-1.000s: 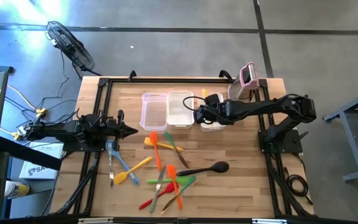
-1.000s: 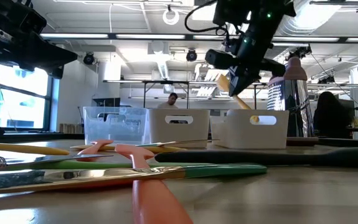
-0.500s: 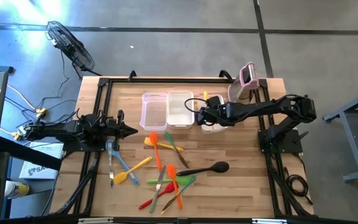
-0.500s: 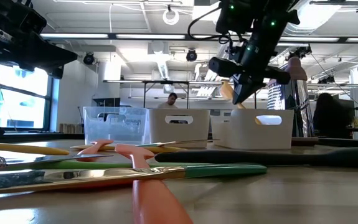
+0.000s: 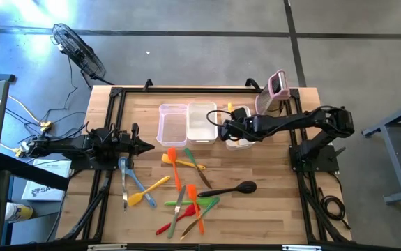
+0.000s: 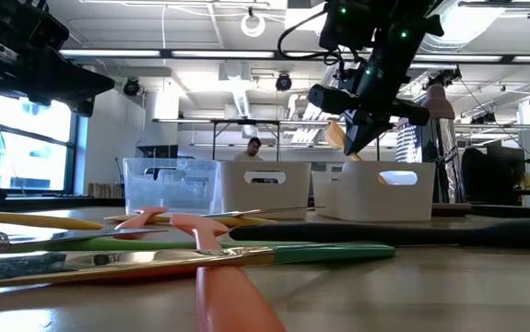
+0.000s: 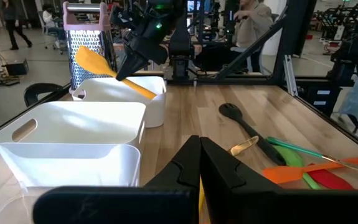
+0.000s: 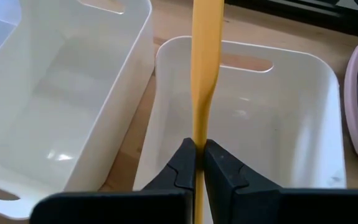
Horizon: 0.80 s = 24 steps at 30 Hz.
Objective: Pick & Place Kitchen Items
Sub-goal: Put the bottom right yellow spatula into the right white bin, then put the blue knife into the left white bin
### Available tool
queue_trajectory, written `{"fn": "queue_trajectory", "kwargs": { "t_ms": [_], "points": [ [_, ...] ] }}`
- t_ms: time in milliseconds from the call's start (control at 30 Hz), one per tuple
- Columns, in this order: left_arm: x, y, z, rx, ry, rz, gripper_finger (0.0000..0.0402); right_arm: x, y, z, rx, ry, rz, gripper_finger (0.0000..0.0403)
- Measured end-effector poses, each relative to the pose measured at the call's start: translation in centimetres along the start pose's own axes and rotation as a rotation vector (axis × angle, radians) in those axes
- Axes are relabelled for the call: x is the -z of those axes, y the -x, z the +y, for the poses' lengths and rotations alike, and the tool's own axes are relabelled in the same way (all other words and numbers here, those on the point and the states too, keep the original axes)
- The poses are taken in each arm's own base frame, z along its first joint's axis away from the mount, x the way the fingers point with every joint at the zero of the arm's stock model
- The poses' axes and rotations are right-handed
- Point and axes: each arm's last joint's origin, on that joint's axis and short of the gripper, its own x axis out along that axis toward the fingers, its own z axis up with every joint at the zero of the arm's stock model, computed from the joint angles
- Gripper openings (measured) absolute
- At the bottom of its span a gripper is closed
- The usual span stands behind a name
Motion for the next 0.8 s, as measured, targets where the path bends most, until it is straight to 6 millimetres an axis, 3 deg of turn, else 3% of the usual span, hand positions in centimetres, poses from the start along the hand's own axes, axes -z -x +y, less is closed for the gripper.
{"fn": "queue_trajectory", "kwargs": {
  "t_ms": [533, 800],
  "points": [
    [0.0, 0.0, 0.0, 0.0, 0.0, 0.0, 0.0001, 0.0, 0.0, 0.0, 0.003, 0.0, -0.006, 0.0149],
    [0.0, 0.0, 0.0, 0.0, 0.0, 0.0, 0.0001, -1.1, 1.1, 1.3, -0.145, 0.081, -0.101, 0.0154]
  ]
}}
